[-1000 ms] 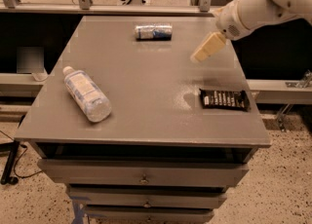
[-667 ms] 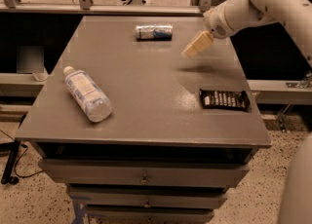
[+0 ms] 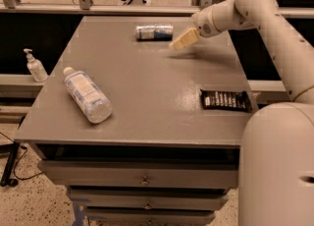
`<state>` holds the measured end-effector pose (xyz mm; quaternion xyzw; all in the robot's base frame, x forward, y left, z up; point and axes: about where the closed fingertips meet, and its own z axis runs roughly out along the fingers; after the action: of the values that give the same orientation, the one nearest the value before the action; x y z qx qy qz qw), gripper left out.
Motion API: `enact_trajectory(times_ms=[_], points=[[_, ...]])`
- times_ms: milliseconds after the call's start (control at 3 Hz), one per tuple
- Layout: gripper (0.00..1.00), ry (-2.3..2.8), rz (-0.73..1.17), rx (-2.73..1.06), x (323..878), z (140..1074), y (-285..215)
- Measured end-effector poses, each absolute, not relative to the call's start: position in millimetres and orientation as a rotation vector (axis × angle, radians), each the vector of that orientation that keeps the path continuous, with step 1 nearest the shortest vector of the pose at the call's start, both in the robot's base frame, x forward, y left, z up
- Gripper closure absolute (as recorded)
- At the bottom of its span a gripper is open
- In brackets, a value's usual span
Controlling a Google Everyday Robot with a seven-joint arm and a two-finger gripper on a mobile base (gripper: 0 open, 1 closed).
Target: Pick redbull can
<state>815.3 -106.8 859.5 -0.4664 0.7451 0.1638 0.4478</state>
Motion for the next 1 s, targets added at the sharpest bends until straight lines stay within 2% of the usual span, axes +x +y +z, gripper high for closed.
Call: enact_trajectory(times_ms=[667,1000], points=[[0.00,1.833,0.599,-1.122,822.7,848.2,-63.5],[0.00,1.817,0.630,-1.134,828.5,845.5,-49.0]])
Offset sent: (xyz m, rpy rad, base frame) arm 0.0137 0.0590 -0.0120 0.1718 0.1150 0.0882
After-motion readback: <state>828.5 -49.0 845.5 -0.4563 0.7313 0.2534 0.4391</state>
